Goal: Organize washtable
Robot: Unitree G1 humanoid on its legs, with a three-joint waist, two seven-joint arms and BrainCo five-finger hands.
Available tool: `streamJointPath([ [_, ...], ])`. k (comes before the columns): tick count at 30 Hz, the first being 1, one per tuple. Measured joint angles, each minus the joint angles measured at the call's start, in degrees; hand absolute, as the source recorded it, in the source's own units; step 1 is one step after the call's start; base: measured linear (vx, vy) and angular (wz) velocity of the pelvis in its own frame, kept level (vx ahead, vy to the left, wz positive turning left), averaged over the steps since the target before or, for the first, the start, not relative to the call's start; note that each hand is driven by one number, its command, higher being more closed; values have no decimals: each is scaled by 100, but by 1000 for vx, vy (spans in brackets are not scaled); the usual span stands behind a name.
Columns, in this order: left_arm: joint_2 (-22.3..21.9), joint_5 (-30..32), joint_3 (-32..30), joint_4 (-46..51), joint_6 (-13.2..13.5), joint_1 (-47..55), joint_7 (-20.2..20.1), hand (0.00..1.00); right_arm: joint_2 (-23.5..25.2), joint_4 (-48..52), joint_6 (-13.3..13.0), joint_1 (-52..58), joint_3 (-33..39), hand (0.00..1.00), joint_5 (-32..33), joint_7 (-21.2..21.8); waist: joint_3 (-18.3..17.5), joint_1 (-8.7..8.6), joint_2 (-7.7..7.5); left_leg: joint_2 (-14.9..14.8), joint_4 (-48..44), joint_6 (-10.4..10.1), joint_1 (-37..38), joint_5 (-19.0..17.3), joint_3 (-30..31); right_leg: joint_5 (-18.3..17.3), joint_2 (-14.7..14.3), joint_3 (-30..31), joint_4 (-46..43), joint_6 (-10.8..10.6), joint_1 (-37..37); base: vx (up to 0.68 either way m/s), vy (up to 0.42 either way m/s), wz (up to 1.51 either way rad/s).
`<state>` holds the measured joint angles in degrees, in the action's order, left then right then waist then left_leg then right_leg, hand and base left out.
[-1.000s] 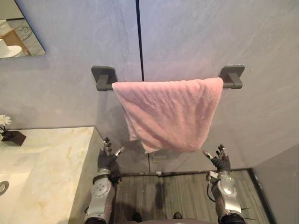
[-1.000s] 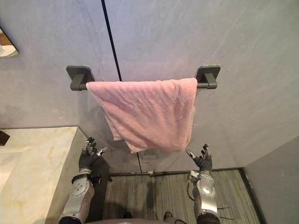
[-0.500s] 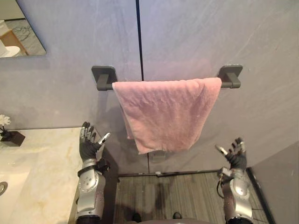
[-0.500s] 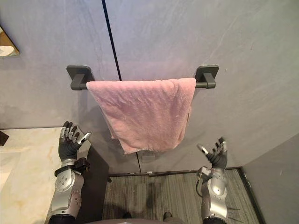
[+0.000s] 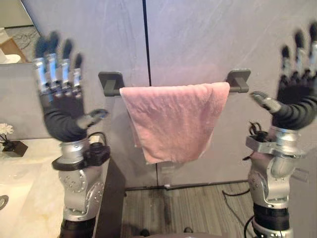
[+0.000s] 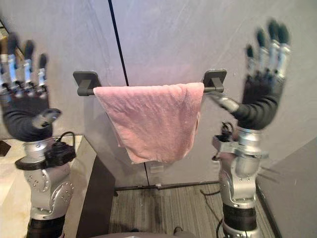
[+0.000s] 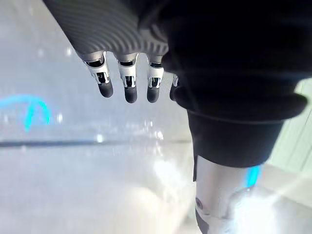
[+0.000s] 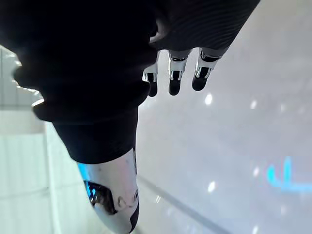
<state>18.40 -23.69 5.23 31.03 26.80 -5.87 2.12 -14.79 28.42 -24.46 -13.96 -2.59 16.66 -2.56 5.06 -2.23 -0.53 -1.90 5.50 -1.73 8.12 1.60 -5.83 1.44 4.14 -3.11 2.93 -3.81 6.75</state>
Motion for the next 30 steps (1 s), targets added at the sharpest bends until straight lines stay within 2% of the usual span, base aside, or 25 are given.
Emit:
streamJointPath([
  [3, 500, -295, 863, -234, -31, -445, -520, 0, -405, -128, 42, -368, -947, 0, 389, 484, -9, 23, 16, 5, 1, 1, -1, 3, 4, 0, -3, -2, -14, 0, -4, -11, -5, 0],
  [4, 590, -369, 982, -338, -70, -504, -635, 0, -498, -193, 71, -435, -1112, 0, 463, 586, -10, 18, 18, 5, 1, 1, -1, 3, 2, 0, -3, 1, -18, 0, -7, 0, 0, 0],
  [6, 966, -629, 1494, -931, -227, -692, -968, 0, -1001, -545, 191, -621, -1752, 0, 668, 912, -12, 5, 19, 8, 1, 2, -1, 5, -16, 0, -3, 18, -24, 0, -16, -18, -14, -4],
  [11, 1391, -790, 1852, -1817, -547, -634, -1275, 0, -1842, -1184, 559, -528, -2268, 0, 995, 1269, -14, 6, 17, 30, -2, 7, -97, 9, -78, 1, -13, 82, -54, 1, -151, -7, -12, -7],
  [13, 1405, -762, 1980, -2058, -675, -537, -1363, 0, -2000, -1365, 645, -340, -2440, 0, 1023, 1415, -15, 5, 18, 29, -3, 7, -141, 10, -91, 2, -16, 125, -64, 2, -207, 10, -22, -4],
  [18, 1270, -502, 2277, -2642, -976, -214, -1467, 0, -2020, -1927, 764, 140, -2715, 0, 892, 1601, -16, -9, 23, 32, -3, 7, -136, 9, -108, 1, -13, 147, -73, 2, -216, -19, -16, -2],
  [21, 998, -140, 2378, -3173, -1099, -86, -1466, 0, -1932, -2312, 871, 379, -2772, 0, 409, 1642, -17, -6, 24, -1, 0, 8, -141, 8, -90, 1, -4, 166, -73, 4, -217, -57, -22, 1],
  [25, 636, 383, 2352, -3676, -1153, -12, -1411, 0, -1528, -2814, 881, 550, -2695, 0, -173, 1557, -18, -8, 25, -3, 2, 8, -166, 8, -91, 2, -1, 185, -73, 6, -248, -52, -19, -1],
  [30, -42, 1113, 2039, -4202, -1160, -14, -1029, 0, -727, -3301, 883, 725, -2261, 0, -917, 1278, -20, -11, 29, -4, 0, 15, -246, 26, -87, 24, 1, 182, -68, 12, -320, -17, -8, 0],
])
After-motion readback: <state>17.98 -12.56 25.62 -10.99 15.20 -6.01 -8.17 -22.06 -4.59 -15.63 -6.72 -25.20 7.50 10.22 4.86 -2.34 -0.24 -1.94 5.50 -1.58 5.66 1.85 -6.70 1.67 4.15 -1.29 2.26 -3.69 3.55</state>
